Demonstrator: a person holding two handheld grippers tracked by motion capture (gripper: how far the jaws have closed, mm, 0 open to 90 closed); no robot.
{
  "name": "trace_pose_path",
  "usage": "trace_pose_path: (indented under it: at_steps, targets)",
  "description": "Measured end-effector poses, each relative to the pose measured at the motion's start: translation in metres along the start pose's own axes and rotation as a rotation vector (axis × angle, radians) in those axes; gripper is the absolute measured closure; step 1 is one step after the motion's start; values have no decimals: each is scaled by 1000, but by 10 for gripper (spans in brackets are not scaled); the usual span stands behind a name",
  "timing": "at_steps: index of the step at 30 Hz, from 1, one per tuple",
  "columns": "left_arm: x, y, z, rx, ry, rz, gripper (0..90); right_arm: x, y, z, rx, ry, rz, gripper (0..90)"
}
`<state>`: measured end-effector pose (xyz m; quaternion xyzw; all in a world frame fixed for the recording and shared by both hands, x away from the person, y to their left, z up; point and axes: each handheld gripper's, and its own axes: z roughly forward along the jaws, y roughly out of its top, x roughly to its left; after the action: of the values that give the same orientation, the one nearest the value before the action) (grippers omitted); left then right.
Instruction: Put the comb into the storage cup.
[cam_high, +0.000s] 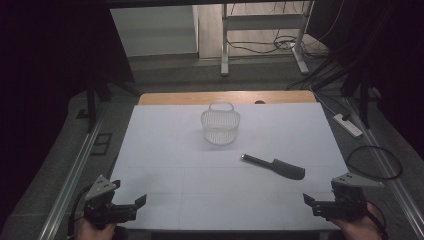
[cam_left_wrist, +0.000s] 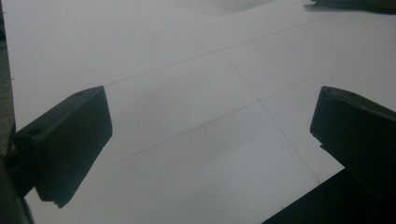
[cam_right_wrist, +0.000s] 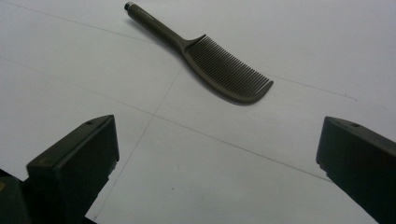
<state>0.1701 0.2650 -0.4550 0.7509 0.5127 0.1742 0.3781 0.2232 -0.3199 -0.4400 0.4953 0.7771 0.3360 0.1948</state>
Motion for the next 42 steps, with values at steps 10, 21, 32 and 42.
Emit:
trace_pose_path:
  at_steps: [10, 21, 32, 42]
  targets:
    - [0, 0, 0, -1, 6, -2, 0, 0, 0, 1, 6, 5, -3, 0]
    - [1, 0, 0, 2, 5, -4, 0, 0, 1, 1, 15, 5, -8, 0]
    - [4, 0, 0, 4, -26, -17, 0, 2, 5, 3, 36, 18, -28, 0]
    - [5, -1, 0, 4, -32, -19, 0, 3, 14, 9, 40, 63, -70, 0]
